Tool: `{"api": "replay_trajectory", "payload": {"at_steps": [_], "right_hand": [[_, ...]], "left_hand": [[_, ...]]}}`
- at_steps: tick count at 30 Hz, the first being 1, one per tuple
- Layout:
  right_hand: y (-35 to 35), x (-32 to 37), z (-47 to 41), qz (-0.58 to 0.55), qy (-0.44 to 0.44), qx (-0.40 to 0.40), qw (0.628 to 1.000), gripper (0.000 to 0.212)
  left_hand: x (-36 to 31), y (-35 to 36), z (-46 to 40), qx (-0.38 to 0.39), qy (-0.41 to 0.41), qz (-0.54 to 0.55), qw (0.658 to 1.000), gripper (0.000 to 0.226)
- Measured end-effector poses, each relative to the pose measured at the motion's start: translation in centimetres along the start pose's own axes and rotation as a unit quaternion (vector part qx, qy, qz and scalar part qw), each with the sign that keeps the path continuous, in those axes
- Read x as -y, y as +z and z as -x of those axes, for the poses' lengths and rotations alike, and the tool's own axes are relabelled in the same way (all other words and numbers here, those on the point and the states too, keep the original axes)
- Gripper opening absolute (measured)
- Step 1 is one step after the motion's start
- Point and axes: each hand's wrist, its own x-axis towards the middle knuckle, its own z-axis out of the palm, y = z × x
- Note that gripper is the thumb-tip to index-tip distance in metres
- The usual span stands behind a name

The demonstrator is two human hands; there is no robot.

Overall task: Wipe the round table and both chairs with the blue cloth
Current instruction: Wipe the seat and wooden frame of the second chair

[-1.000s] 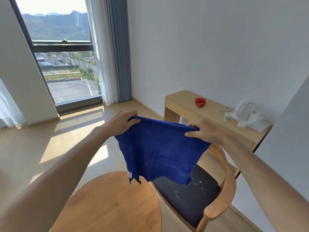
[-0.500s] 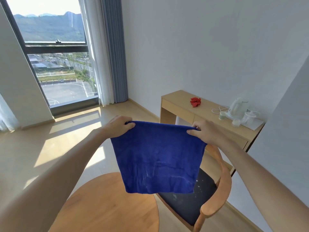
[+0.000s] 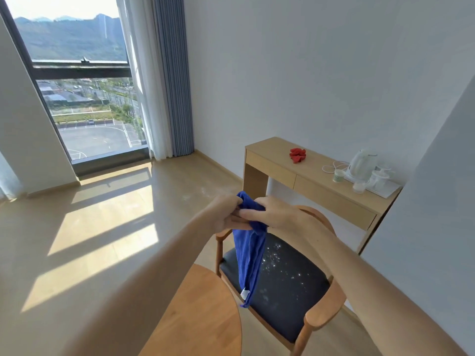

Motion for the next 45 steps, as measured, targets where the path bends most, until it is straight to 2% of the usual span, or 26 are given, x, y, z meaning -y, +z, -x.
{"api": "replay_trajectory", "payload": {"at_steps": [2, 4, 7, 10, 12, 13, 14, 16, 19, 22, 29, 33, 37, 42, 45], "right_hand": [[-0.4, -0.5, 0.5, 0.055, -0.009, 0.018, 0.998, 0.028], [-0.3, -1.0, 0.3, 0.096, -0.011, -0.022, 0.995, 0.03], [-1.0, -0.8, 0.4, 0.079, -0.044, -0.078, 0.993, 0.024], [-2.2, -1.0, 1.3, 0.028, -0.075, -0.099, 0.992, 0.024], [-2.8, -1.4, 1.8, 0.005, -0.087, -0.105, 0.991, 0.026], [-3.1, -1.7, 2.0, -0.001, -0.092, -0.109, 0.99, 0.027], [-3.5, -2.2, 2.2, -0.004, -0.096, -0.114, 0.989, 0.027], [-4.4, -3.1, 2.9, -0.008, -0.102, -0.118, 0.988, 0.032], [-5.4, -4.2, 4.5, -0.039, -0.095, -0.12, 0.987, 0.043], [-6.5, -5.4, 5.9, -0.041, -0.073, -0.147, 0.986, 0.044], [-8.1, -7.9, 7.2, 0.0, 0.013, -0.244, 0.97, 0.018], [-8.1, -8.6, 7.2, 0.007, 0.026, -0.272, 0.962, 0.009], [-7.6, -8.7, 7.0, -0.012, 0.039, -0.273, 0.961, 0.01], [-6.0, -8.5, 6.4, -0.171, 0.056, -0.271, 0.946, 0.02], [-5.2, -8.3, 6.0, -0.28, 0.083, -0.253, 0.922, 0.039]], "left_hand": [[-0.4, -0.5, 0.5, 0.024, -0.006, 0.027, 0.999, 0.026], [-0.7, -0.5, 1.0, 0.026, 0.012, 0.0, 1.0, 0.023], [-0.2, -0.7, 1.5, -0.012, 0.111, -0.126, 0.986, 0.015], [1.3, -1.9, 0.8, -0.115, 0.254, -0.269, 0.922, 0.021], [2.4, -2.6, -0.4, -0.173, 0.294, -0.329, 0.881, 0.053], [2.8, -2.9, -0.9, -0.161, 0.291, -0.328, 0.884, 0.072], [3.0, -3.0, -1.2, -0.124, 0.274, -0.307, 0.903, 0.086], [3.1, -2.8, -1.7, -0.029, 0.233, -0.234, 0.944, 0.092], [2.9, -2.0, -2.1, 0.06, 0.223, -0.176, 0.957, 0.071], [2.4, -1.0, -2.1, 0.088, 0.243, -0.188, 0.948, 0.044], [1.0, 1.3, -1.0, 0.129, 0.276, -0.197, 0.932, 0.041], [1.1, 1.8, -0.7, 0.121, 0.272, -0.191, 0.935, 0.039], [1.3, 2.3, -0.1, 0.111, 0.289, -0.166, 0.936, 0.031], [1.2, 2.6, 0.3, 0.042, 0.329, -0.212, 0.919, 0.024], [1.3, 2.7, 0.0, -0.014, 0.308, -0.2, 0.93, 0.018]]}}
